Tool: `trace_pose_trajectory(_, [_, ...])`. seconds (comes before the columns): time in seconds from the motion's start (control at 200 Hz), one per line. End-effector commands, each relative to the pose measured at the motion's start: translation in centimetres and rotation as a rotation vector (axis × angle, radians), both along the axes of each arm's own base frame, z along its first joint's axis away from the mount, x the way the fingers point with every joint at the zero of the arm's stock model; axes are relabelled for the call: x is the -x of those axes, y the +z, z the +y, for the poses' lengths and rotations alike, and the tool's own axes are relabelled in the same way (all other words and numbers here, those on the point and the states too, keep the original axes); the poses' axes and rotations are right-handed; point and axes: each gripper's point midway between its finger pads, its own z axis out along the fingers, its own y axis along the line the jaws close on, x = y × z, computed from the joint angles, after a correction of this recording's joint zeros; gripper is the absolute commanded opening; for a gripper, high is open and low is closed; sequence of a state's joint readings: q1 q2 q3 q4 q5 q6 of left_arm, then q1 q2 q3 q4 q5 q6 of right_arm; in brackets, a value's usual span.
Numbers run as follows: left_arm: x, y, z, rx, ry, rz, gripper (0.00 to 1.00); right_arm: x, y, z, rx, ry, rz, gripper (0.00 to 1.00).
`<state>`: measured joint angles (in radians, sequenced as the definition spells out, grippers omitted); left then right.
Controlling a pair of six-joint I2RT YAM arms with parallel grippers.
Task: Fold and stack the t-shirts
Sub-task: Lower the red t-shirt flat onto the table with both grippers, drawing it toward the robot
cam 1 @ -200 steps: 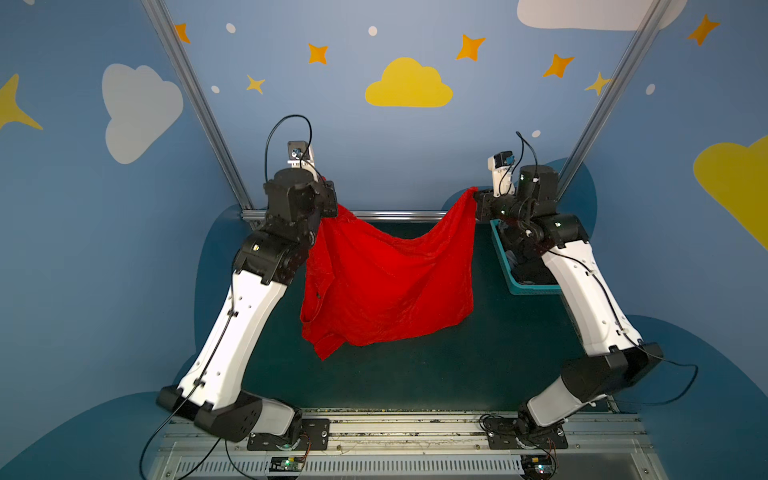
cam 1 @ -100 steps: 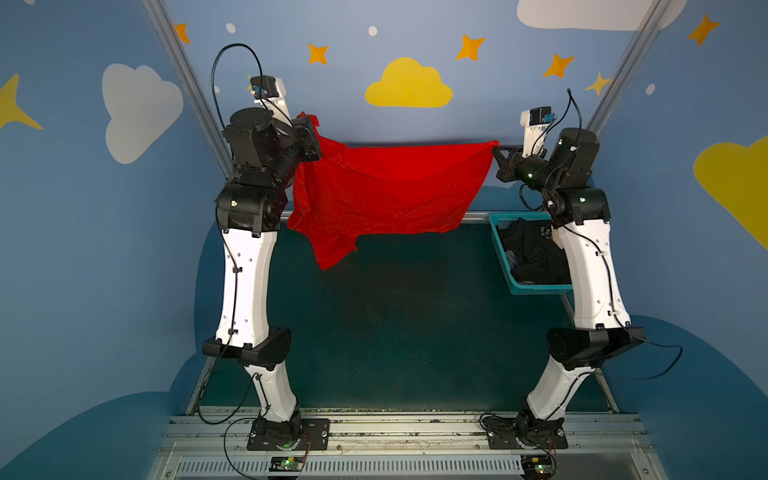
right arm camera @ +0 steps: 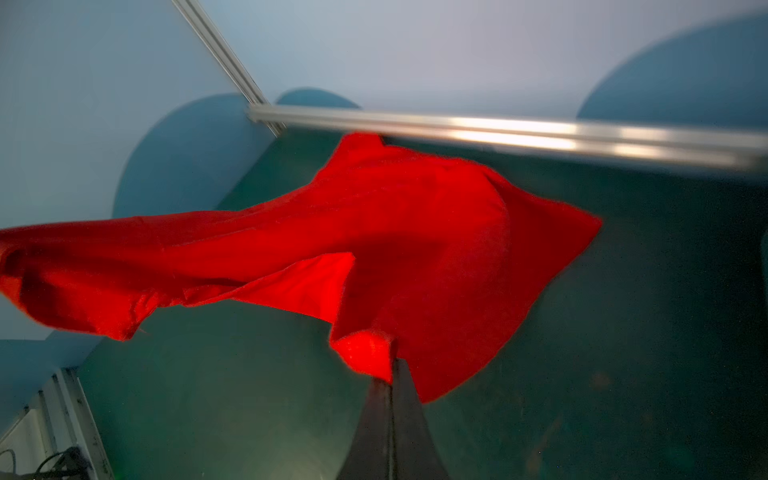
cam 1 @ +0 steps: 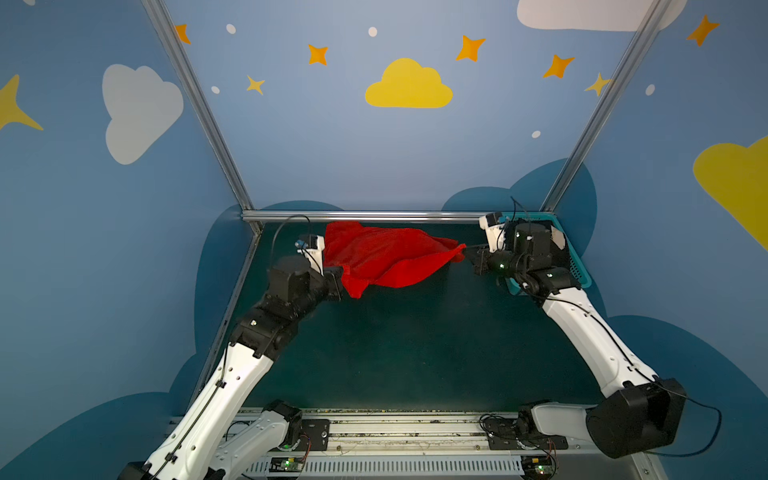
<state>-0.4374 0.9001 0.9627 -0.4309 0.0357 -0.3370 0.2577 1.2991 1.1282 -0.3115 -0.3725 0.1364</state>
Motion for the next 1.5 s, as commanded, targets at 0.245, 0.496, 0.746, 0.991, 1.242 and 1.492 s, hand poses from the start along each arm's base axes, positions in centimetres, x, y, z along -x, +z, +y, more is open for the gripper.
trace_pose_trajectory(0.245, [7.0,-15.6,2.8,0.016,0.245,0.342,0.05,5.5,-12.6,-4.1,0.130,-0.206,0.451,0.00])
trace_pose_trajectory(0.496, [9.3,-19.4,3.0,-0.038,0.264,0.480,0.11,7.0,-15.1,-6.6,0.296,-0.335,0.588,0.00])
trace_pose_trajectory(0.746, [11.1,-20.2,3.1,-0.049,0.264,0.551,0.25,7.8,-15.2,-8.2,0.465,-0.415,0.601,0.00])
trace_pose_trajectory(0.991, [13.0,-18.4,5.5,-0.069,0.348,0.566,0.70,7.9,-14.6,-10.1,0.666,-0.468,0.606,0.17])
trace_pose_trajectory(1.242, [10.8,-12.0,6.7,-0.026,0.405,0.377,0.76,6.6,-12.0,-9.8,0.752,-0.465,0.538,0.53])
trace_pose_trajectory(1.492, [7.7,-12.4,9.3,-0.147,0.556,0.518,0.45,3.9,-9.3,-5.0,0.579,-0.324,0.419,0.60])
